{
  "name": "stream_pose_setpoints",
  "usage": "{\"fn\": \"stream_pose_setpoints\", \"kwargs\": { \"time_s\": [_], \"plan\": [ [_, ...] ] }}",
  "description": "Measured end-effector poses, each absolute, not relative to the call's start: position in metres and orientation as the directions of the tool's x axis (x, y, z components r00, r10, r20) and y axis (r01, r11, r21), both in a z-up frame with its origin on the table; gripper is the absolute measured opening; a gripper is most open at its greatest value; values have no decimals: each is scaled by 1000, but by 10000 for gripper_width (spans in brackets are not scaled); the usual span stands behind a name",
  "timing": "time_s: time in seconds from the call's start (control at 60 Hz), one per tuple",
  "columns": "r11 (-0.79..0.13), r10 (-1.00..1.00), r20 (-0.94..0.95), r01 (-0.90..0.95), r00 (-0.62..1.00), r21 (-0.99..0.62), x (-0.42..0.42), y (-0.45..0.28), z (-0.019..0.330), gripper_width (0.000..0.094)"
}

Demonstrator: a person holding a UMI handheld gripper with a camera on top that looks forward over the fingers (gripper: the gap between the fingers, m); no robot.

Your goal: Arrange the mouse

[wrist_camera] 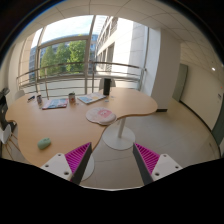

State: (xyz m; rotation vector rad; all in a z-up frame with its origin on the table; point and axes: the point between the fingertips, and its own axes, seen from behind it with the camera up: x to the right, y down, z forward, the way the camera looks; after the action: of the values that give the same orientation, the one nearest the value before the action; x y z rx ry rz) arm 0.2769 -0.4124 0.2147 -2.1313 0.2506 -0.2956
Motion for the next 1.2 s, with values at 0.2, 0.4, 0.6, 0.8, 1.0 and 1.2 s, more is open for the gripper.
{"fn": "stream_pose_setpoints", "kwargs": {
  "time_s": [0.2, 0.4, 0.6, 0.8, 1.0, 1.2],
  "plan": [
    [-583, -271, 109, -72, 956, -809, 260, -424, 176, 845],
    [-685, -143, 68, -50, 987, -727, 176, -449, 101, 847],
    [-699, 28, 0, 19, 1000, -715, 45, -403, 45, 849],
    [-674, 103, -54, 30, 993, -738, -49, -322, 13, 852],
    [-682, 98, -49, 31, 994, -731, -90, -252, -11, 851],
    [-685, 70, -13, 39, 997, -727, -101, -201, -16, 839]
  ]
}}
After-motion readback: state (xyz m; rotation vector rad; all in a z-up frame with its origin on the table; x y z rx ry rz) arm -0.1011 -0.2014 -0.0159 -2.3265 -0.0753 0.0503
